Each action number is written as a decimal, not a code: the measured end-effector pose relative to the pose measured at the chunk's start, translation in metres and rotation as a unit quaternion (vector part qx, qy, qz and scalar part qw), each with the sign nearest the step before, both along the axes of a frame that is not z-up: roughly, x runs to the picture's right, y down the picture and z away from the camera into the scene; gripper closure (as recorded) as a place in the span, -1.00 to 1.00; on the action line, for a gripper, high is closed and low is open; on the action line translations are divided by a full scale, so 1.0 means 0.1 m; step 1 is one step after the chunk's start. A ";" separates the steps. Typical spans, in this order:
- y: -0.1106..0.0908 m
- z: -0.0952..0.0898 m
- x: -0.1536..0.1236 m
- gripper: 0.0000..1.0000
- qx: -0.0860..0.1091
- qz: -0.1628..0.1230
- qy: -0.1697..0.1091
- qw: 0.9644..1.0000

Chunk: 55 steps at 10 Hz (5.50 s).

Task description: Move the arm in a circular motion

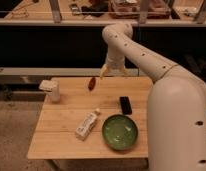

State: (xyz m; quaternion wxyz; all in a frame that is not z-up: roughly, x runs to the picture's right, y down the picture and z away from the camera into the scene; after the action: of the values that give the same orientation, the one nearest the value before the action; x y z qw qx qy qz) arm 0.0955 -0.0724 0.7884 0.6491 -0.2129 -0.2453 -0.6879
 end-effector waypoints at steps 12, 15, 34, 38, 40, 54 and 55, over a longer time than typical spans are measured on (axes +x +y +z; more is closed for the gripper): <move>0.98 -0.86 1.74 -0.60 0.001 -0.001 0.001 1.000; 1.37 -1.20 1.94 -0.60 0.001 -0.001 0.002 1.000; 2.37 -2.06 -0.90 -0.60 0.000 0.000 0.001 1.000; 1.92 -1.67 -1.47 -0.60 0.001 -0.002 -0.001 1.000; 1.68 -1.47 -1.63 -0.60 0.001 -0.001 0.000 1.000; -0.03 -0.68 -0.77 -0.60 -0.005 0.146 -0.034 0.989; 0.07 -0.64 -0.55 -0.60 -0.021 0.163 -0.013 0.986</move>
State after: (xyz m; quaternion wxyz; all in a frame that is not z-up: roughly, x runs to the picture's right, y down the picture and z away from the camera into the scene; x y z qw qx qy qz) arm 0.0402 -0.0650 0.7241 0.7447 -0.1742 -0.2995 -0.5704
